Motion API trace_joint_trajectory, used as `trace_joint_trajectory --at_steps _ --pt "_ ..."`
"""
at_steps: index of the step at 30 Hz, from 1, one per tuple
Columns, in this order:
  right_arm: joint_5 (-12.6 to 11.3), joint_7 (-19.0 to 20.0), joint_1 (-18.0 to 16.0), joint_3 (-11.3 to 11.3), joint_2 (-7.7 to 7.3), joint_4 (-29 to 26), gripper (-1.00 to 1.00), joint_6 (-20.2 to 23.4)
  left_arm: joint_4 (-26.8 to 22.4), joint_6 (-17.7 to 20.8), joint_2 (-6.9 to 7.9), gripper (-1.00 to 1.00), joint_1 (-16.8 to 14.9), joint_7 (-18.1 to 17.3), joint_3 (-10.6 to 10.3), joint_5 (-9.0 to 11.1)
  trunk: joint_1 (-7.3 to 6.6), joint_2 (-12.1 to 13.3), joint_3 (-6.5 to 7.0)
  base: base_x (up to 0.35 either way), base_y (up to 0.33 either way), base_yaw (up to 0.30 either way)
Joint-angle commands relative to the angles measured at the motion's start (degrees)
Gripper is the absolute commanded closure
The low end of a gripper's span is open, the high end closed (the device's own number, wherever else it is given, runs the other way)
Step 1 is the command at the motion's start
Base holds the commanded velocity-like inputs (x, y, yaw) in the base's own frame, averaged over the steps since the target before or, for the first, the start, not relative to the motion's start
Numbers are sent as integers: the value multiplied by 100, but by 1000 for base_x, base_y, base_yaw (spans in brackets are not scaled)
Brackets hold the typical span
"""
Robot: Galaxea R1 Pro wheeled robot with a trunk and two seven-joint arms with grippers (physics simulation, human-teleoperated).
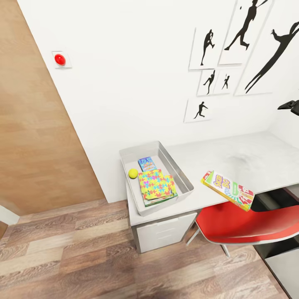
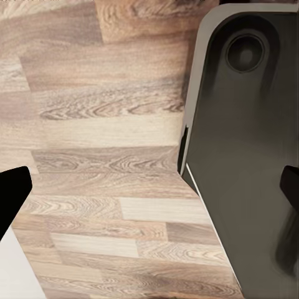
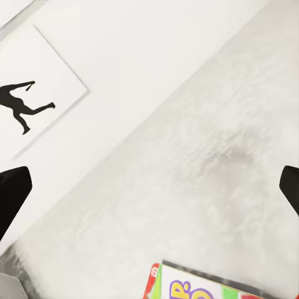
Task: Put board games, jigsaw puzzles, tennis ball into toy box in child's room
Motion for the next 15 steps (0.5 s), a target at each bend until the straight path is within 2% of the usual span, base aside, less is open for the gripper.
trace_joint_trajectory --at_steps 1,15 --pt "-61 -56 0 -2 -1 -9 -100 15 5 -26 -1 -100 -4 -3 -3 58 3 -9 0 0 0 0" --pt "-61 -56 54 -1 -2 -39 -100 15 5 -25 -10 -100 -4 -3 -3 59 3 -9 134 0 0 0"
